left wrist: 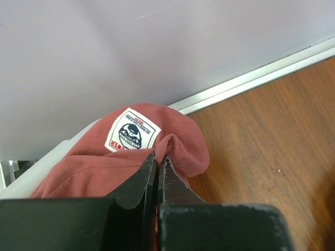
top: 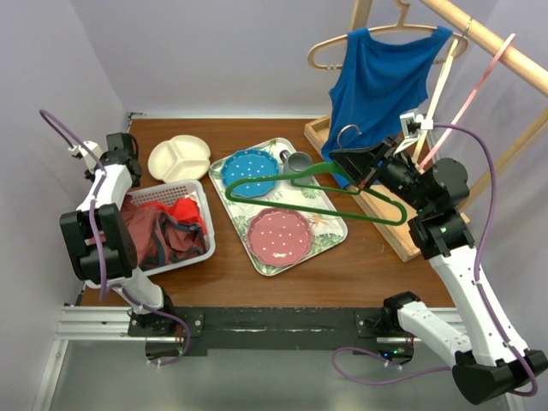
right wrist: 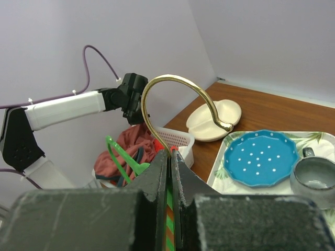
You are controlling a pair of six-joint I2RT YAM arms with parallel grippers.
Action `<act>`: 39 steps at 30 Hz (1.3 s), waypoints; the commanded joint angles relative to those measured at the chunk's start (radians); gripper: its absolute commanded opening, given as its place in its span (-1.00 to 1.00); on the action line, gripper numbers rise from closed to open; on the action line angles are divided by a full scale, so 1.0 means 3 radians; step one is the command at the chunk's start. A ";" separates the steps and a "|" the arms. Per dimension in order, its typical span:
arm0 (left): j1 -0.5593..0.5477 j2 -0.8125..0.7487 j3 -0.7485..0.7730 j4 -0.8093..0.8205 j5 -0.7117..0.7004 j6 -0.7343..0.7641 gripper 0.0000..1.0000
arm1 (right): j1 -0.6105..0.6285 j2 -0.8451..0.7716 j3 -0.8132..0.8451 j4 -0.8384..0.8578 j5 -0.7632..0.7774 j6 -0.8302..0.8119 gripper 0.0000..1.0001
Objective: Remove the tank top from the hanger
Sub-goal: Place the tank top in the bin.
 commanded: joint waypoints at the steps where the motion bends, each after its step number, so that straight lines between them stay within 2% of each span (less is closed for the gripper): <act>1: -0.0026 -0.0271 0.0086 -0.0151 -0.0190 -0.0231 -1.00 | 0.0021 -0.0037 0.0165 0.0170 0.0036 -0.0019 -1.00; 5: -0.0195 -0.0552 0.0264 -0.0657 -0.0395 -0.0533 -1.00 | 0.0016 -0.0068 0.0160 0.0145 0.0046 -0.0029 -1.00; 9: -0.0568 -0.0772 0.0209 -0.1082 -0.0585 -0.1012 -1.00 | 0.0021 -0.0078 0.0145 0.0170 0.0041 0.0007 -1.00; 13: -0.0681 -0.1012 -0.0158 -0.1379 -0.0254 -0.1540 -1.00 | 0.0021 -0.0109 0.0140 0.0140 0.0031 0.0022 -1.00; 17: -0.0681 -0.1141 -0.0786 -0.1176 0.0100 -0.1750 -1.00 | 0.0021 -0.0165 0.0124 0.0109 0.0046 0.0022 -1.00; 21: -0.0656 -0.0927 -0.1141 -0.0960 0.0243 -0.1908 -1.00 | 0.0016 -0.0160 0.0114 0.0124 0.0031 0.0068 -1.00; 25: -0.0656 -0.0421 -0.0933 -0.1209 0.0310 -0.2006 -0.97 | 0.0021 -0.0181 0.0195 0.0058 0.0051 0.0038 -1.00; 27: -0.0661 -0.0298 -0.0759 -0.1460 0.0224 -0.2128 -0.73 | 0.0021 -0.0191 0.0226 0.0002 0.0077 0.0007 -1.00; 28: -0.0661 -0.0257 -0.0596 -0.1699 0.0097 -0.2170 -0.38 | 0.0021 -0.0196 0.0257 -0.0014 0.0082 -0.0008 -1.00; 29: -0.0666 -0.0271 -0.0518 -0.1782 0.0040 -0.2155 -0.21 | 0.0021 -0.0191 0.0267 -0.0059 0.0082 -0.0029 -1.00; 30: -0.0701 -0.0307 -0.0457 -0.1834 -0.0042 -0.2114 0.08 | 0.0026 -0.0191 0.0267 -0.0070 0.0082 -0.0049 -1.00; 33: -0.0727 -0.0760 -0.0318 -0.1881 -0.0114 -0.1884 0.42 | 0.0021 -0.0181 0.0237 -0.0101 0.0102 -0.0075 -1.00; 35: -0.0727 -0.0971 -0.0211 -0.1891 -0.0140 -0.1752 0.53 | 0.0021 -0.0171 0.0186 -0.0065 0.0097 -0.0060 -1.00; 36: -0.0727 -0.1149 -0.0160 -0.1896 -0.0145 -0.1705 0.76 | 0.0021 -0.0165 0.0175 -0.0055 0.0092 -0.0054 -1.00; 37: -0.0727 -0.1227 -0.0053 -0.1881 -0.0150 -0.1669 0.86 | 0.0021 -0.0155 0.0170 -0.0039 0.0092 -0.0054 -1.00; 39: -0.0727 -0.1416 0.0045 -0.1830 -0.0100 -0.1547 0.96 | 0.0021 -0.0125 0.0170 -0.0014 0.0082 -0.0039 -1.00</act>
